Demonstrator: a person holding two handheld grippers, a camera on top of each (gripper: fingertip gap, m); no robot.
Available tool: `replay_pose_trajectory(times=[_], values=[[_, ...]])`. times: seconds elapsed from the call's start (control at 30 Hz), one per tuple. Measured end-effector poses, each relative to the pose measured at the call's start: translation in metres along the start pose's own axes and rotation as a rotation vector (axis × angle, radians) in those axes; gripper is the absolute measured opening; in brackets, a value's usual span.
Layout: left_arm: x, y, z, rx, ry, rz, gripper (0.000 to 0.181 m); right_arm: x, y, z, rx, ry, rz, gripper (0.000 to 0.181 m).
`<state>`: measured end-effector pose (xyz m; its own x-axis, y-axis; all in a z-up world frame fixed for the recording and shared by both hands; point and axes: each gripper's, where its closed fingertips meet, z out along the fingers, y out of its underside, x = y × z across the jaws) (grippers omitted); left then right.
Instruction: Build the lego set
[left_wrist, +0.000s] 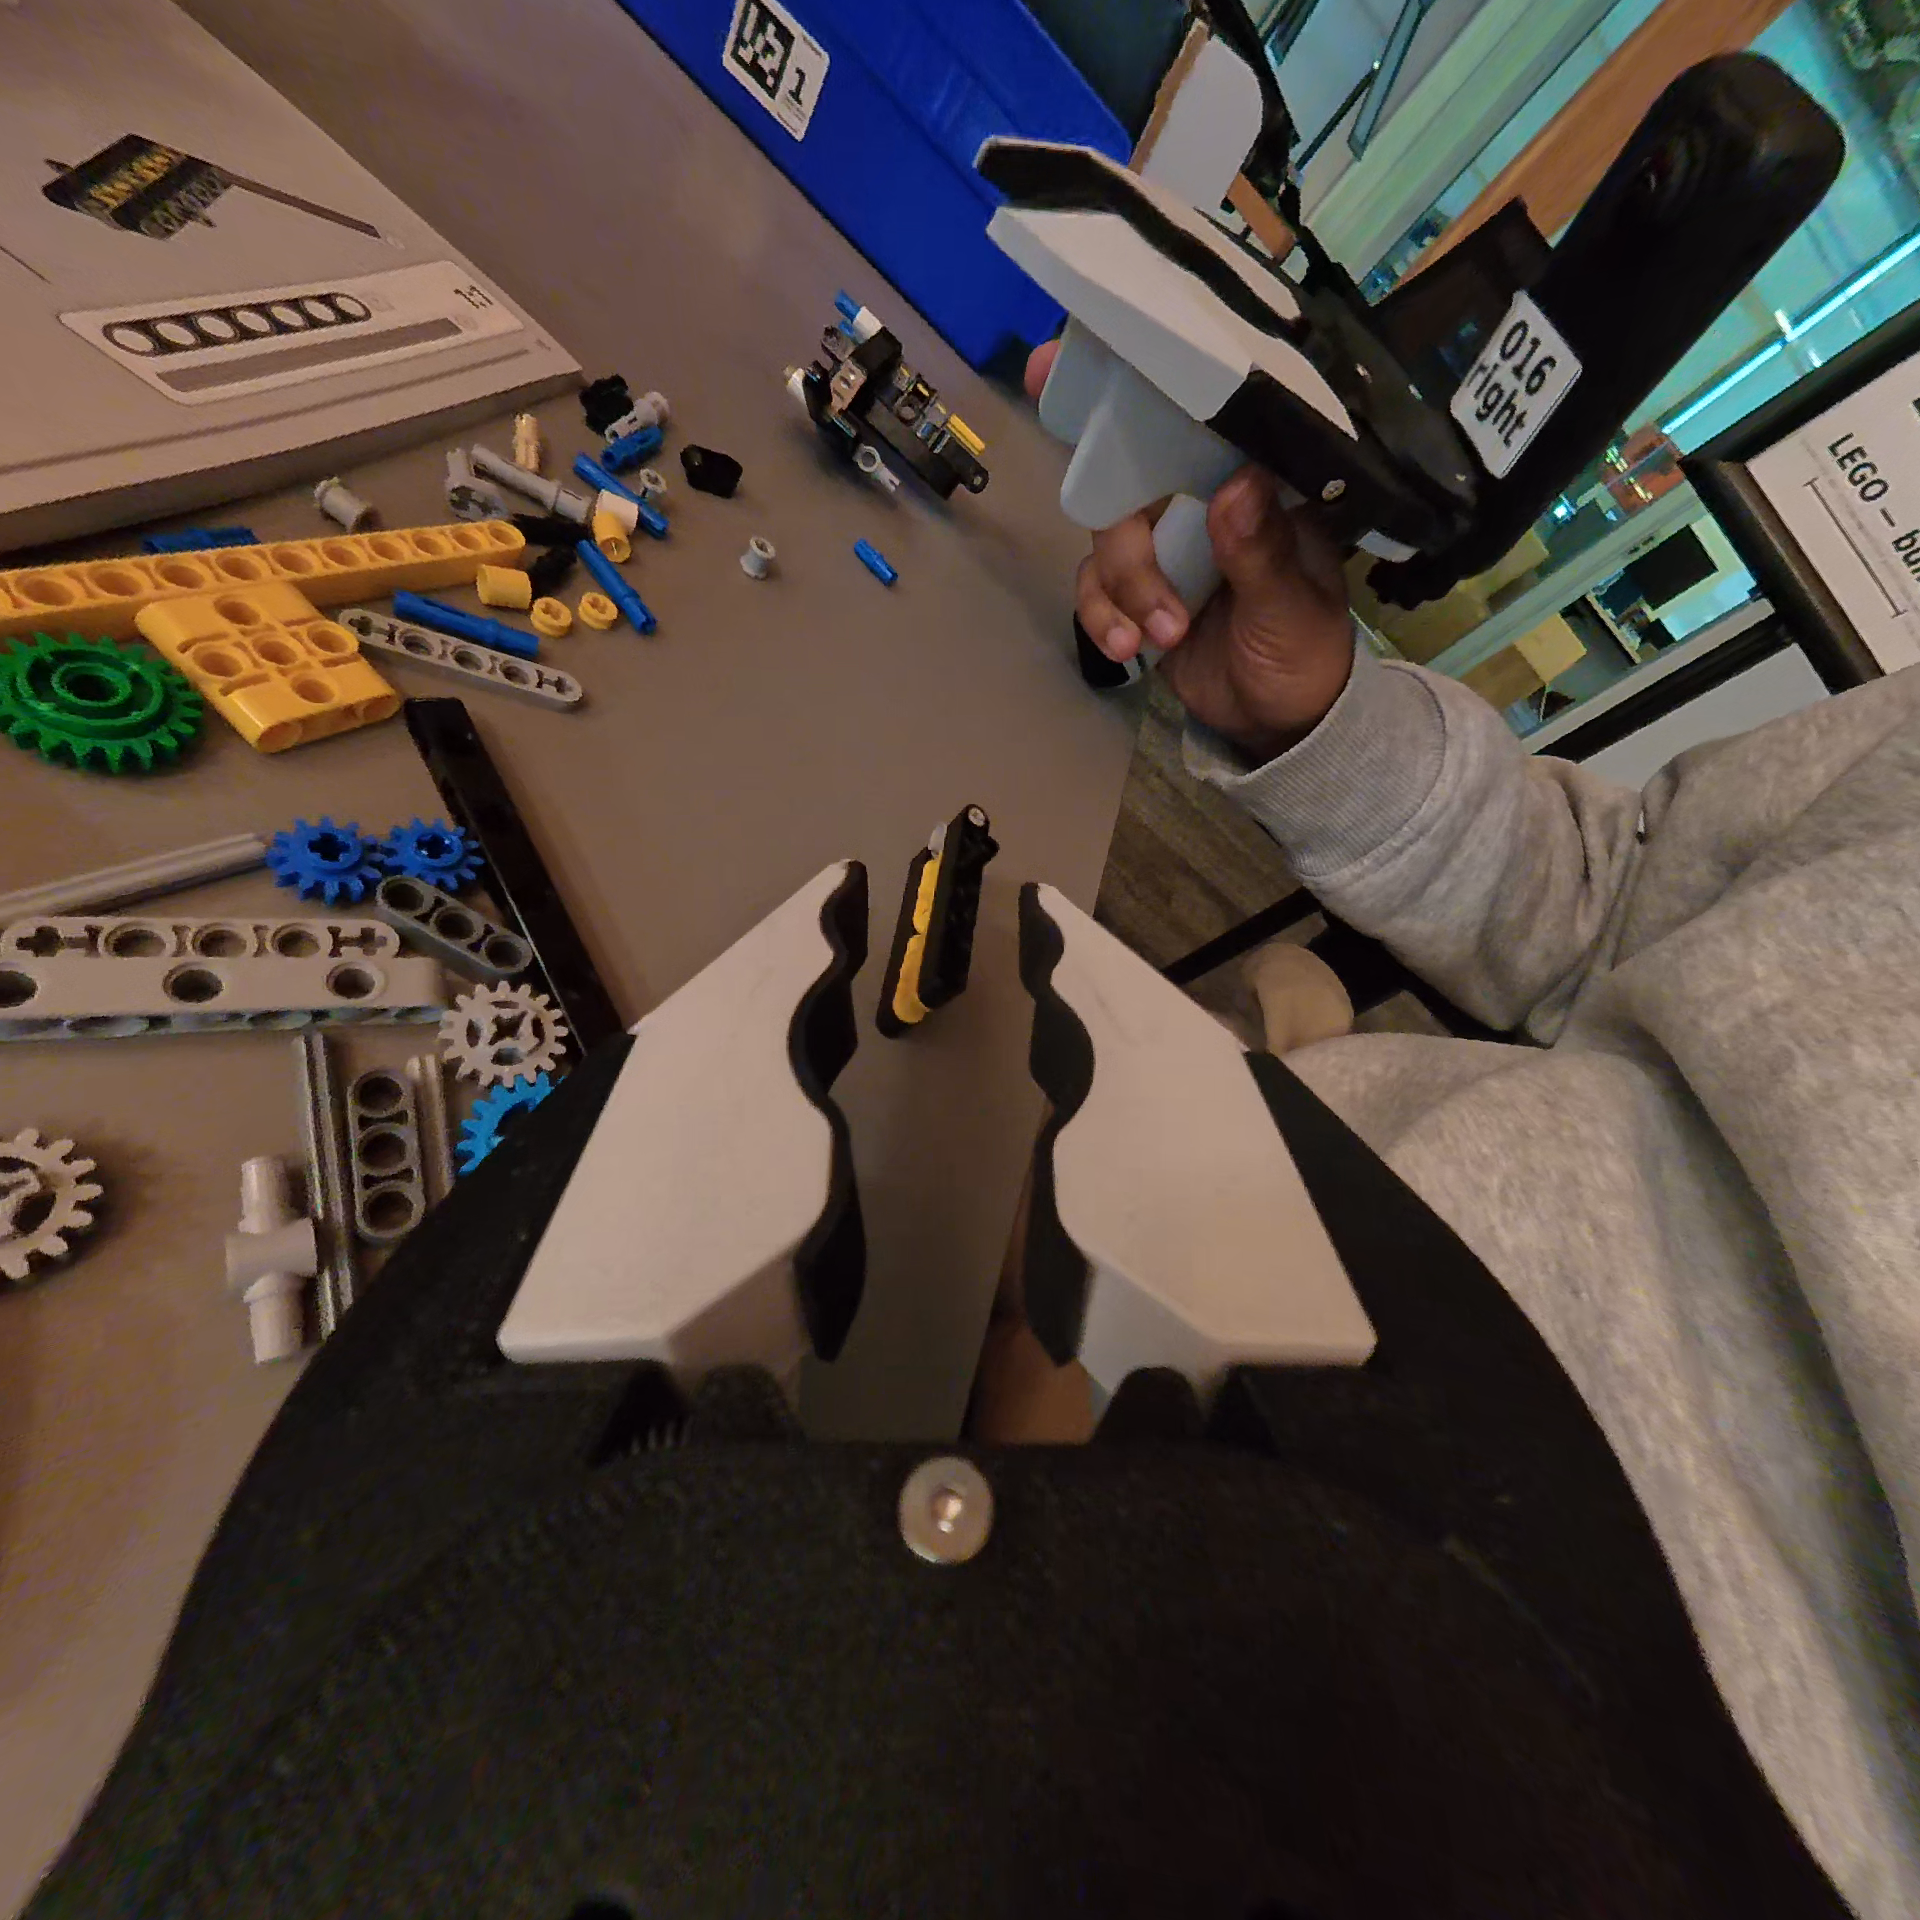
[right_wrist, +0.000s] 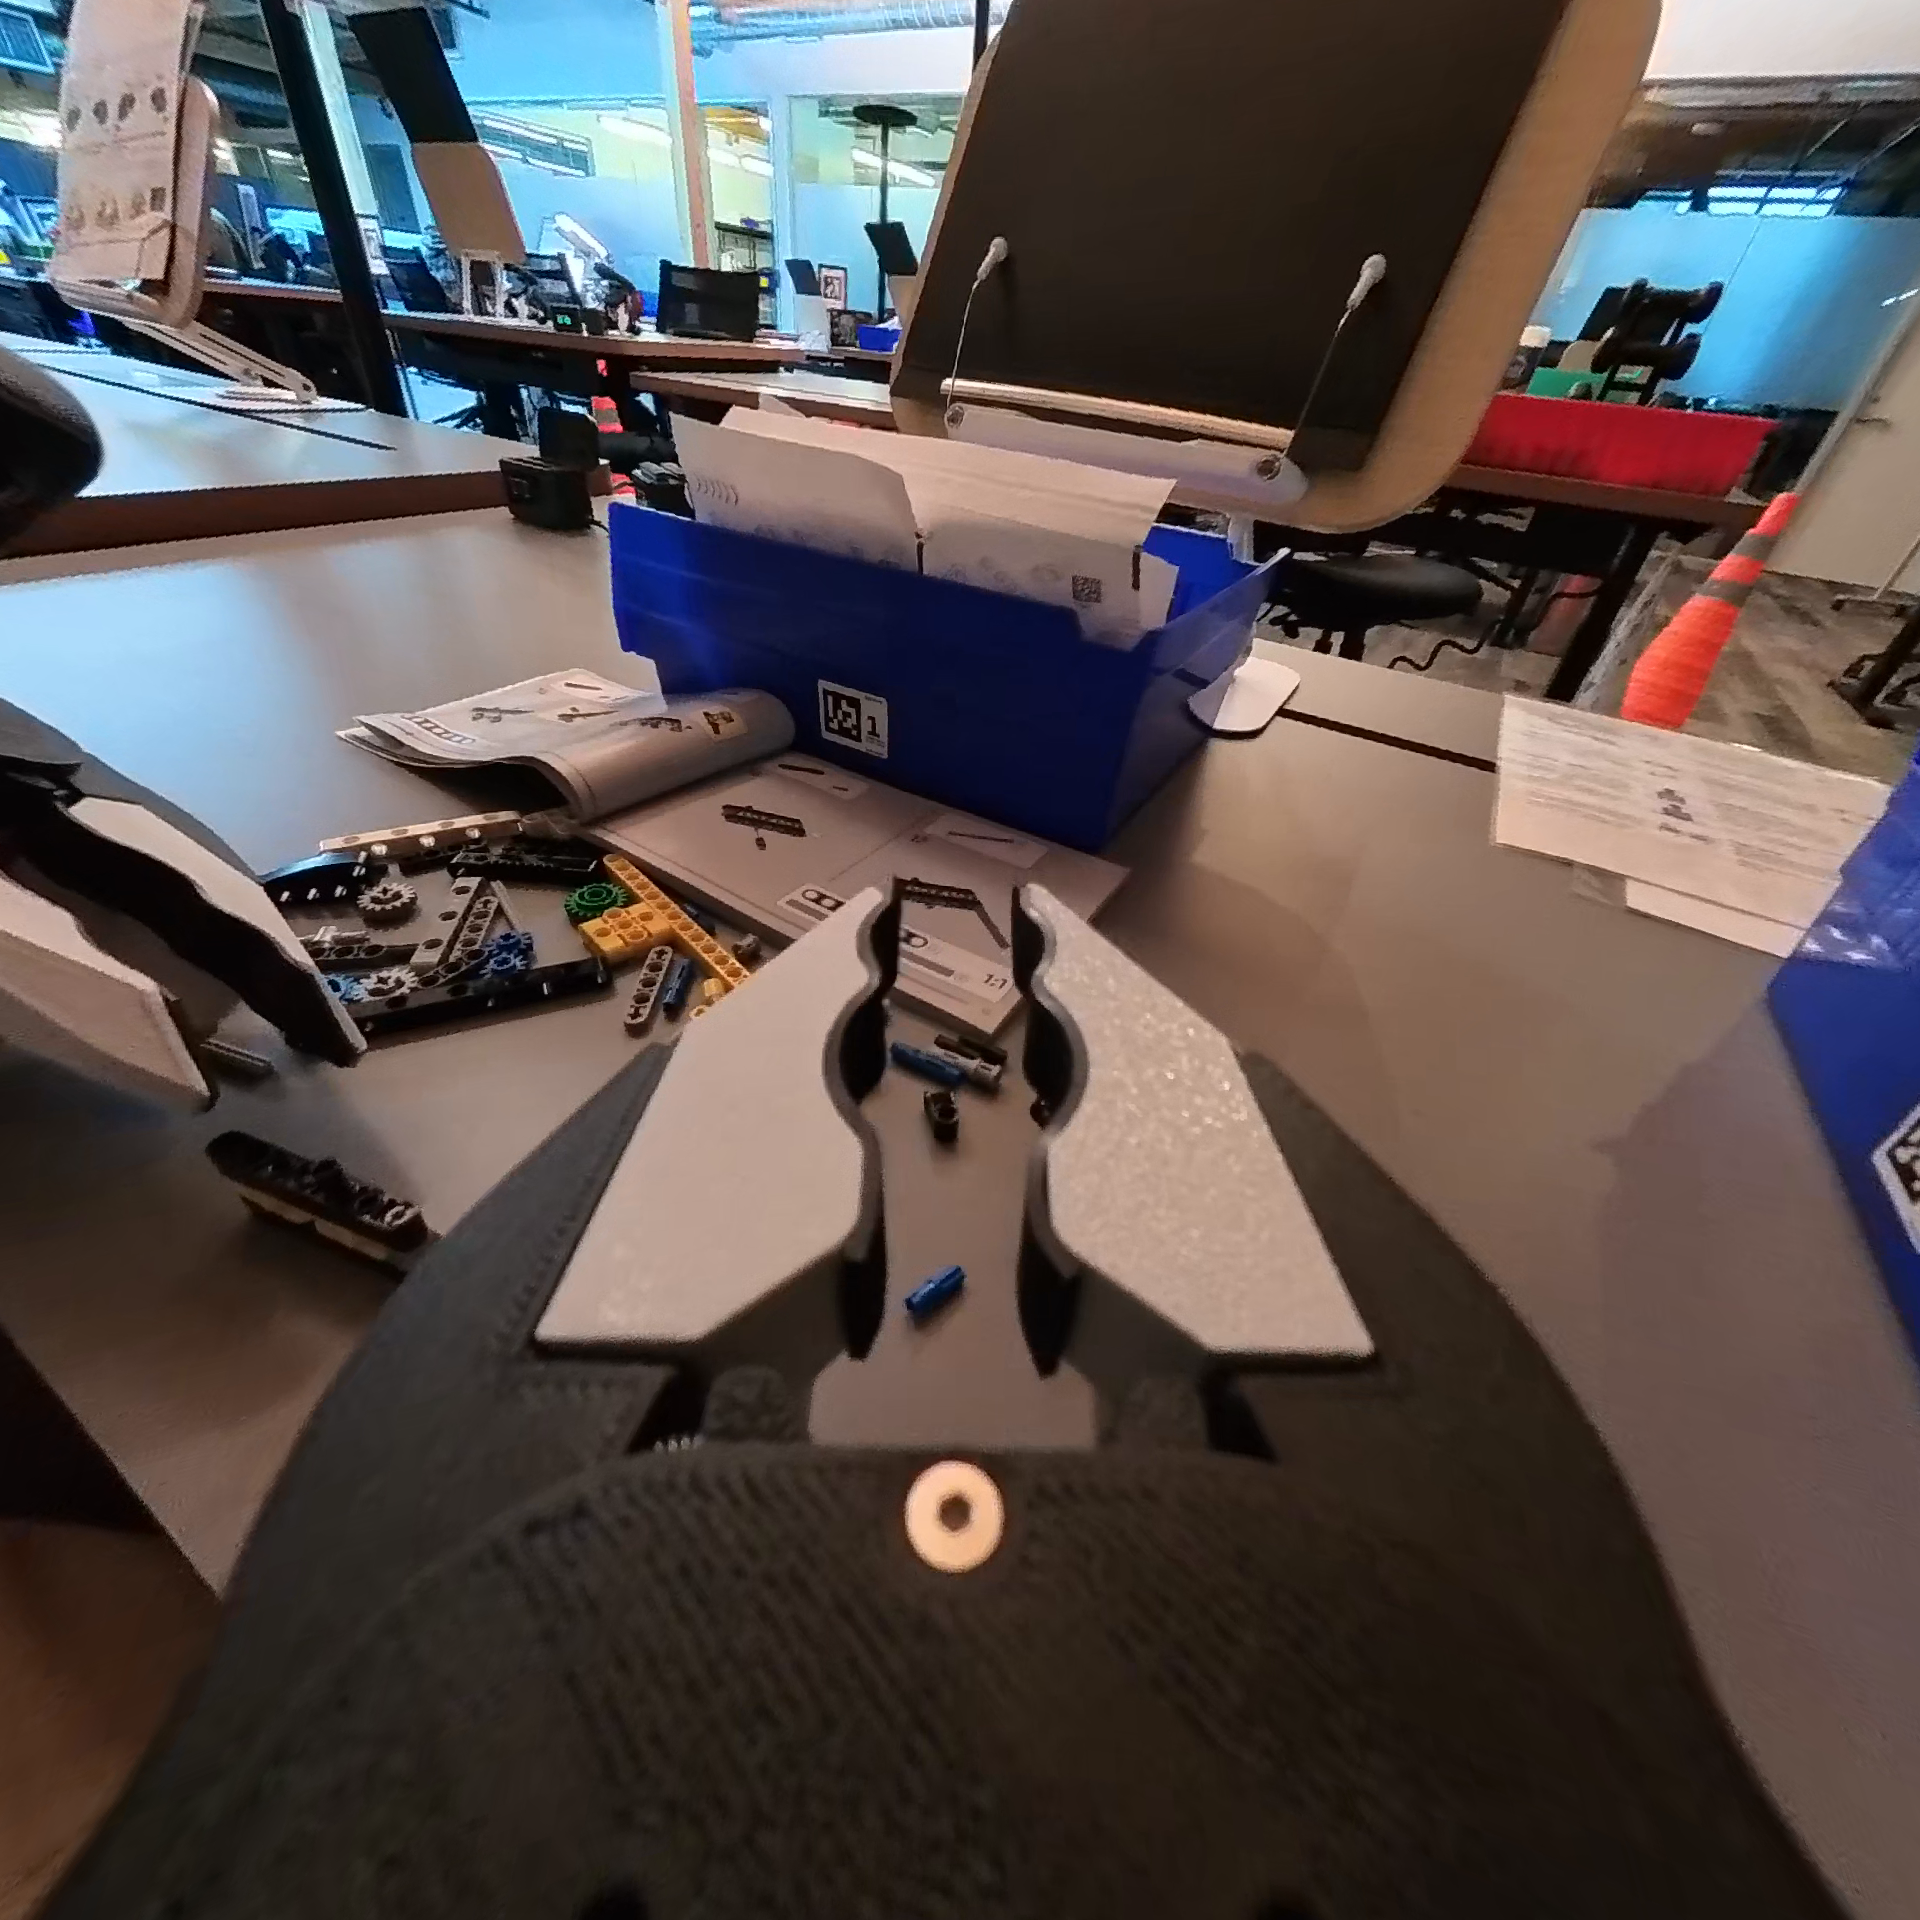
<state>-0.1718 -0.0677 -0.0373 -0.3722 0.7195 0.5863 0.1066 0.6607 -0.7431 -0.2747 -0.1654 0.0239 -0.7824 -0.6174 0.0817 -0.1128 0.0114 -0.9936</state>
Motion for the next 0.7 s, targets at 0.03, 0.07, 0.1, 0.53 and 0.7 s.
replay_pose_trajectory(times=[0.03,0.07,0.1,0.53,0.7], values=[[0.0,0.0,0.0,0.001,0.0,-0.002,0.027,0.0,0.0,0.0,0.001,-0.001,0.002,0.018],[0.0,-0.001,0.0,0.003,0.001,-0.004,0.027,0.0,0.0,0.0,0.004,-0.001,0.002,0.018],[0.0,-0.001,0.0,0.004,0.002,-0.005,0.027,0.0,-0.001,-0.001,0.006,-0.002,0.002,0.019],[0.0,-0.005,-0.002,0.031,0.016,-0.02,0.033,-0.004,-0.002,-0.001,0.011,-0.013,-0.019,0.021],[0.008,-0.025,-0.016,0.177,0.084,-0.031,0.058,-0.005,0.0,0.001,-0.004,-0.023,-0.022,0.022]])
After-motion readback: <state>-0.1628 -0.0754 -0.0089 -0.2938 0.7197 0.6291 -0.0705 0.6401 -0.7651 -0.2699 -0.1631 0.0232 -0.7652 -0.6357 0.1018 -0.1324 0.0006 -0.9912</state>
